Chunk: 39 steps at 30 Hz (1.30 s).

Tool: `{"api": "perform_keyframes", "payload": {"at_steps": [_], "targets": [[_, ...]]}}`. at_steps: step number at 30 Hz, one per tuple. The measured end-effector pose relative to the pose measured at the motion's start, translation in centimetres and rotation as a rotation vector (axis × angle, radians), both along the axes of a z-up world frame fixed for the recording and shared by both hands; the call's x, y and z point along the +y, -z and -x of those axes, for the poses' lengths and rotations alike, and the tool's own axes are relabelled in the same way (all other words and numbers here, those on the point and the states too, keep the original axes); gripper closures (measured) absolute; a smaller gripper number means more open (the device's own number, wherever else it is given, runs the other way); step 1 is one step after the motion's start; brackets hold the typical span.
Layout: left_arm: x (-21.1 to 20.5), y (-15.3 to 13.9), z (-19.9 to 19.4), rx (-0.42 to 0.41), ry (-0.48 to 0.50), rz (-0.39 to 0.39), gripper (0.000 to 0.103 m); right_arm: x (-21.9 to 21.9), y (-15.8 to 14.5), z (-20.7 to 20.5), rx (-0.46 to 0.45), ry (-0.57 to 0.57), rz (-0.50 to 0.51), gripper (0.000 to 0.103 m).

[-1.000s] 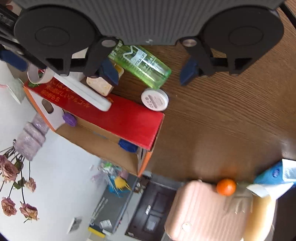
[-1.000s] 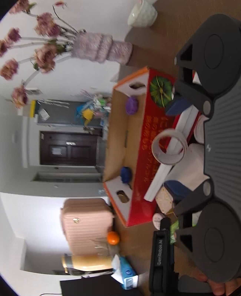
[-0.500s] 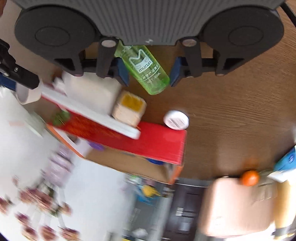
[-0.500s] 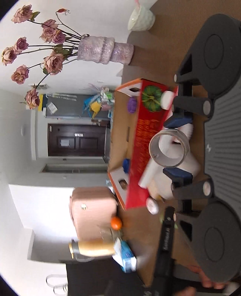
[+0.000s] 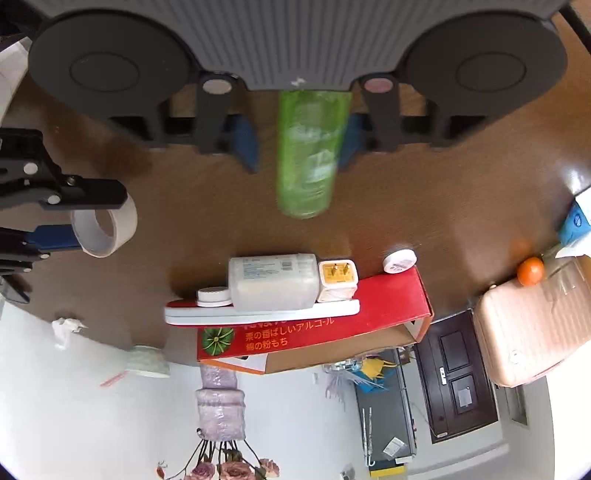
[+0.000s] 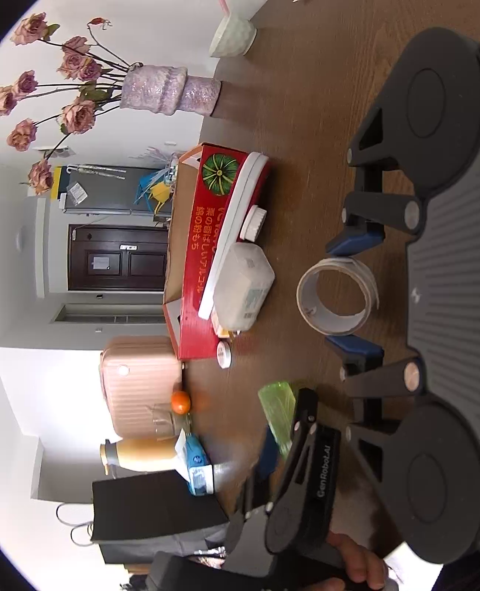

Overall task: Organize rigid objects
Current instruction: 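Grasp the green spray bottle with the left gripper while the right gripper grasps the white tape roll, then lower the green bottle and tape roll into the red box and release both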

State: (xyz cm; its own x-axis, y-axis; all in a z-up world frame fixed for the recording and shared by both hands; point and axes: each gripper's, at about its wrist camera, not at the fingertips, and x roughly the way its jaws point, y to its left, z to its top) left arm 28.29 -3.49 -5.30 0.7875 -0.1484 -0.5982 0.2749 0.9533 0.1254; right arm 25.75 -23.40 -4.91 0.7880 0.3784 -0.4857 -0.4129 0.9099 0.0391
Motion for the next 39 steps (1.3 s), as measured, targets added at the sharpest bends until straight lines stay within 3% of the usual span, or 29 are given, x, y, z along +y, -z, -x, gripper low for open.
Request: {"api": "perform_keyframes", "payload": {"at_steps": [2, 5, 13, 18, 23, 28, 32, 39], "targets": [[0.3, 0.0, 0.8, 0.007, 0.02, 0.025, 0.071, 0.0, -0.1, 0.6, -0.002, -0.001, 0.0, 0.057], [0.1, 0.2, 2.1, -0.013, -0.024, 0.037, 0.071, 0.1, -0.1, 1.2, 0.001, 0.005, 0.005, 0.057], [1.1, -0.5, 7.9, -0.159, -0.034, 0.073, 0.072, -0.1, 0.1, 2.7, 0.0, 0.024, -0.012, 0.057], [1.9, -2.3, 9.7, -0.264, -0.062, 0.09, 0.072, 0.0, -1.0, 4.0, -0.042, 0.037, -0.016, 0.057], [3.0, -5.2, 11.1, -0.384, -0.106, 0.125, 0.072, -0.3, -3.5, 6.0, -0.151, 0.057, -0.026, 0.057], [4.4, -8.8, 11.2, -0.474, -0.151, 0.226, 0.072, -1.3, -7.1, 6.3, -0.272, 0.091, -0.069, 0.057], [4.8, -11.6, 10.5, -0.559, -0.15, 0.229, 0.072, -2.2, -10.3, 5.7, -0.379, 0.123, -0.106, 0.057], [5.7, -13.9, 5.0, -0.557, -0.172, 0.258, 0.072, -3.1, -13.4, 0.7, -0.445, 0.139, -0.125, 0.057]]}}
